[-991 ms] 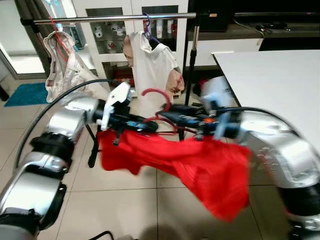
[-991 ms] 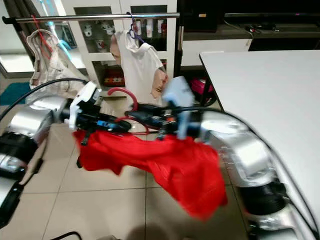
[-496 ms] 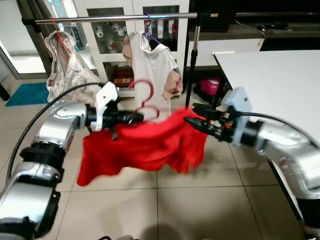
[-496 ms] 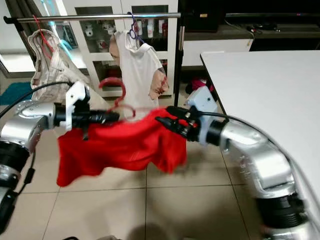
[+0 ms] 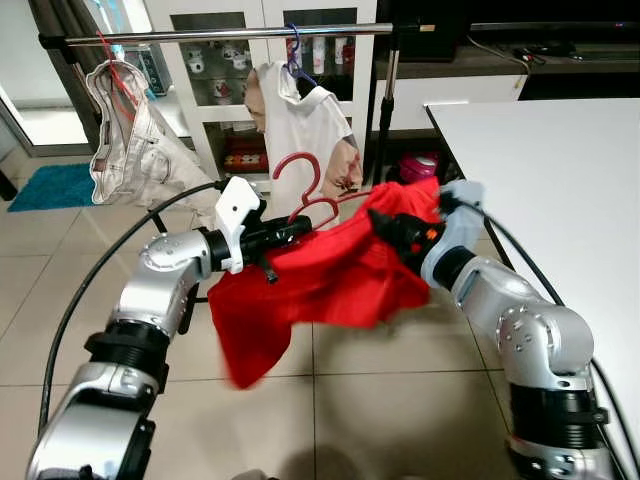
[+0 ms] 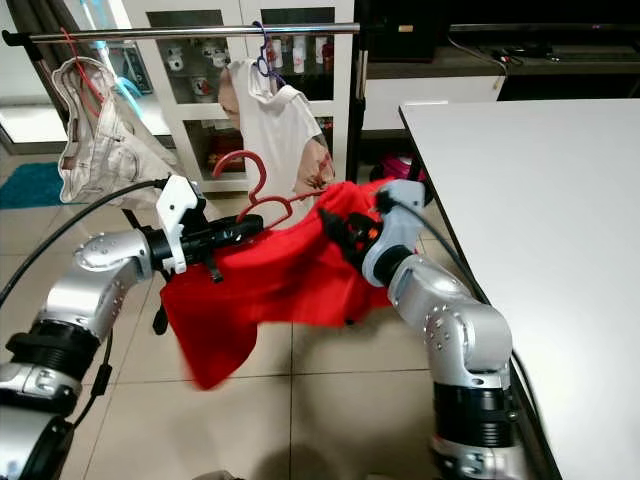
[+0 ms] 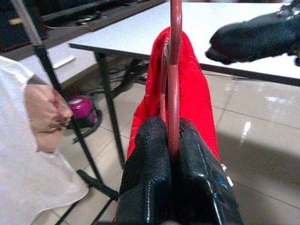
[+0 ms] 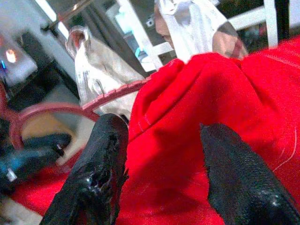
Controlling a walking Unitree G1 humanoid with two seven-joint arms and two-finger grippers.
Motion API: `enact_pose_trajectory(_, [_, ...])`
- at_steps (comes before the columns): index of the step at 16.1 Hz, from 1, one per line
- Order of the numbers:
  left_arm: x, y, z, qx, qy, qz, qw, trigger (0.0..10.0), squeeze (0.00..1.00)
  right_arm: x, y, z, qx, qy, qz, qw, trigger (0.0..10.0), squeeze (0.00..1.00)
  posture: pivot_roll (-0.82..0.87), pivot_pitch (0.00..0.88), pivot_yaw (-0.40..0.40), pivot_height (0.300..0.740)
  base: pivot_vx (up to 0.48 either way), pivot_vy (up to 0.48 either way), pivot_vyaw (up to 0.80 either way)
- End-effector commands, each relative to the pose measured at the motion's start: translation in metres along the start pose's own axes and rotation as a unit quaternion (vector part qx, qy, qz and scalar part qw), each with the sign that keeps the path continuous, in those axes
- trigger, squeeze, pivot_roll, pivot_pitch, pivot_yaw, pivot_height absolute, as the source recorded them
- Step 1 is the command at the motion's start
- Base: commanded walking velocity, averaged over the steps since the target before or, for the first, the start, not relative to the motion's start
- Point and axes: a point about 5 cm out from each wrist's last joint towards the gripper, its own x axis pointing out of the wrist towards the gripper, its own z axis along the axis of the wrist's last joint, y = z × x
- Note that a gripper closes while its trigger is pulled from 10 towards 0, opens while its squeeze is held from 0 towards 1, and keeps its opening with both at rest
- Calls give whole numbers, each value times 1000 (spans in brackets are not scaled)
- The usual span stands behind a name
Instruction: Hang hanger
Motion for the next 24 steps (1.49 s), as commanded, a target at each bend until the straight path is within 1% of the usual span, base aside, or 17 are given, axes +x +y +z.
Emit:
enact_pose_trajectory(1, [0,1,10,20,-20,11,1000,0,0,1,4,3,16,2,6,1000,10000,0,-136,0,65,740,0,0,0])
enact_pose_trajectory(3, [3,-4,9,12,-30,7,999,0,0,2,6,-3,-7,26,-10,1000,10000,0,-148,0,74,740,0,0,0])
enact_pose_trajectory(4, [8,-8,11,9,-38,-3,999,0,0,4,5,-6,2,26,-27,999,10000,0,-150,0,72,740,0,0,0])
enact_pose_trajectory(6, [12,-13,10,16,-34,-14,999,0,0,8,4,-5,27,22,-43,998,10000,0,-149,0,71,740,0,0,0])
enact_pose_trajectory(8, [12,-16,9,16,-31,-22,999,0,0,11,1,-5,30,22,-65,997,10000,0,-149,0,73,740,0,0,0])
enact_pose_trajectory(9, [11,-19,10,15,-32,-35,999,0,0,12,-2,-4,33,20,-72,997,10000,0,-149,0,72,740,0,0,0])
enact_pose_trajectory(10, [11,-21,9,18,-29,-41,999,0,0,12,-5,-3,36,13,-83,996,6157,0,-147,0,72,740,0,0,0])
enact_pose_trajectory(11, [10,-21,9,20,-26,-42,999,0,0,12,-8,-2,39,10,-91,995,431,0,-147,0,72,740,0,0,0])
enact_pose_trajectory(12, [10,-20,8,21,-25,-38,999,0,0,12,-9,-2,38,10,-95,995,0,0,-148,0,73,740,0,0,0])
enact_pose_trajectory(20, [6,-15,6,34,-3,-27,999,0,0,12,-14,-1,33,3,-104,994,0,0,-153,0,74,740,0,0,0])
enact_pose_trajectory(21, [5,-13,4,45,14,-21,999,0,0,11,-16,-2,15,8,-109,994,0,0,-150,0,74,740,0,0,0])
enact_pose_trajectory(22, [3,-9,1,55,33,-12,998,0,0,9,-21,-4,-20,17,-116,993,0,0,-149,0,74,740,0,0,0])
enact_pose_trajectory(23, [0,-6,-1,59,48,-6,997,0,0,6,-25,-6,-41,25,-121,991,0,0,-148,0,75,740,0,0,0])
enact_pose_trajectory(24, [-4,-2,-5,73,78,-5,994,0,0,2,-32,-5,-60,31,-129,989,0,0,-149,0,75,740,0,0,0])
